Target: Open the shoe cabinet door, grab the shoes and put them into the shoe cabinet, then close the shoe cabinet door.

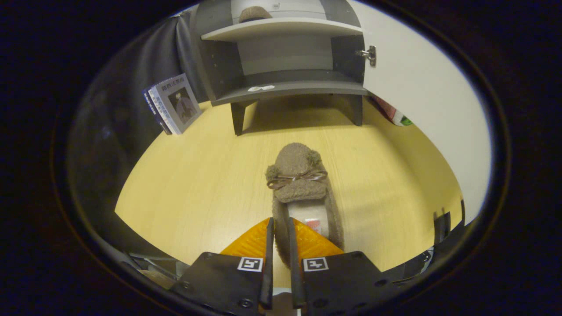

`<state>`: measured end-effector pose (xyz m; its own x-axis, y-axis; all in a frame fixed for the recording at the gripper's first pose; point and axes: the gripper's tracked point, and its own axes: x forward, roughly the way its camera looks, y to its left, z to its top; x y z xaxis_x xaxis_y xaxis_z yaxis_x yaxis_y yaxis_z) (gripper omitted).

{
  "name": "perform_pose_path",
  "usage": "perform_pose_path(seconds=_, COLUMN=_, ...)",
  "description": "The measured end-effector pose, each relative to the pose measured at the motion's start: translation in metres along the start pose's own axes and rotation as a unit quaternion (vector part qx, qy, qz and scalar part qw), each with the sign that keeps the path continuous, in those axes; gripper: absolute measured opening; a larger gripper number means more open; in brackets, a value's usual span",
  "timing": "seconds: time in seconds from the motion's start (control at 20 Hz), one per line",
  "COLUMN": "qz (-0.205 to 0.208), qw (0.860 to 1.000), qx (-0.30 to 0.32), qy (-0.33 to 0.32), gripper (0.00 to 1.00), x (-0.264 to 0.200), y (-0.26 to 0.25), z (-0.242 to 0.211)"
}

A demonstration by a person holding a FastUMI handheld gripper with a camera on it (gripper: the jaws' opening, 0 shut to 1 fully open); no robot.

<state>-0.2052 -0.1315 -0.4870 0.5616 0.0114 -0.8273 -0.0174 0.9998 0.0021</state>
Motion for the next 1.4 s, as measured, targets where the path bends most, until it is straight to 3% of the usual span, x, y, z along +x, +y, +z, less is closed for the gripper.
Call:
perform_pose_path(seconds=0.6, qz=-0.022, qw=0.999, qx=-0.024, qy=0.020, gripper=0.19, x=0.042, y=0.004, z=0.002)
perform_pose_path(seconds=0.65, qz=-0.021, qw=0.999, qx=-0.021, qy=0.023, gripper=0.10, x=0.039, y=0.003, z=0.002)
perform_pose_path(seconds=0.7, qz=-0.024, qw=0.999, qx=-0.020, qy=0.022, gripper=0.11, x=0.049, y=0.001, z=0.000)
perform_pose_path(seconds=0.8, qz=-0.024, qw=0.999, qx=-0.021, qy=0.021, gripper=0.04, x=0.036, y=0.003, z=0.005)
perform_pose_path(seconds=1.4, qz=-0.036, qw=0.998, qx=-0.020, qy=-0.056, gripper=0.03, x=-0.033, y=-0.010, z=0.068)
